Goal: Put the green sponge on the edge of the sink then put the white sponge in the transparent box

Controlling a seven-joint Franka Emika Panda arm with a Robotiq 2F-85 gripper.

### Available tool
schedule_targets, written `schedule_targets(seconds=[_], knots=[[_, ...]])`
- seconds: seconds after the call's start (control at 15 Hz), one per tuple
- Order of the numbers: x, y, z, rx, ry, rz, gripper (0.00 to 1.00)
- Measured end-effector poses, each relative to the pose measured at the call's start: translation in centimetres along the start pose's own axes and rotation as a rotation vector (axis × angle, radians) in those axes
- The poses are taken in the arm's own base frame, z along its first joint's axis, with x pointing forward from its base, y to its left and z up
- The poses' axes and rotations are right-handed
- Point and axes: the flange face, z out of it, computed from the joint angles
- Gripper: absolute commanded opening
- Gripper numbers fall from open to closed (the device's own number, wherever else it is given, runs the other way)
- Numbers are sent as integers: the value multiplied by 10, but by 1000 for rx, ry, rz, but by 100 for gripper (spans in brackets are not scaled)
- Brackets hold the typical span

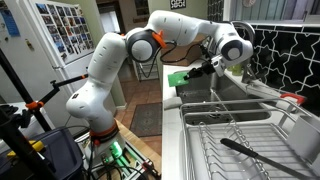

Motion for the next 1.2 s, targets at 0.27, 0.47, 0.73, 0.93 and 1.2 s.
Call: schedule_targets(seconds=[0.27,0.47,0.73,0.93,1.2], knots=[[-1,0,24,43,51,86,4],[-4,10,39,26,85,147,5],[-8,11,50,8,119,191,5],[-8,8,54,0,137,209,5],[-8,2,59,-15,153,229,5]])
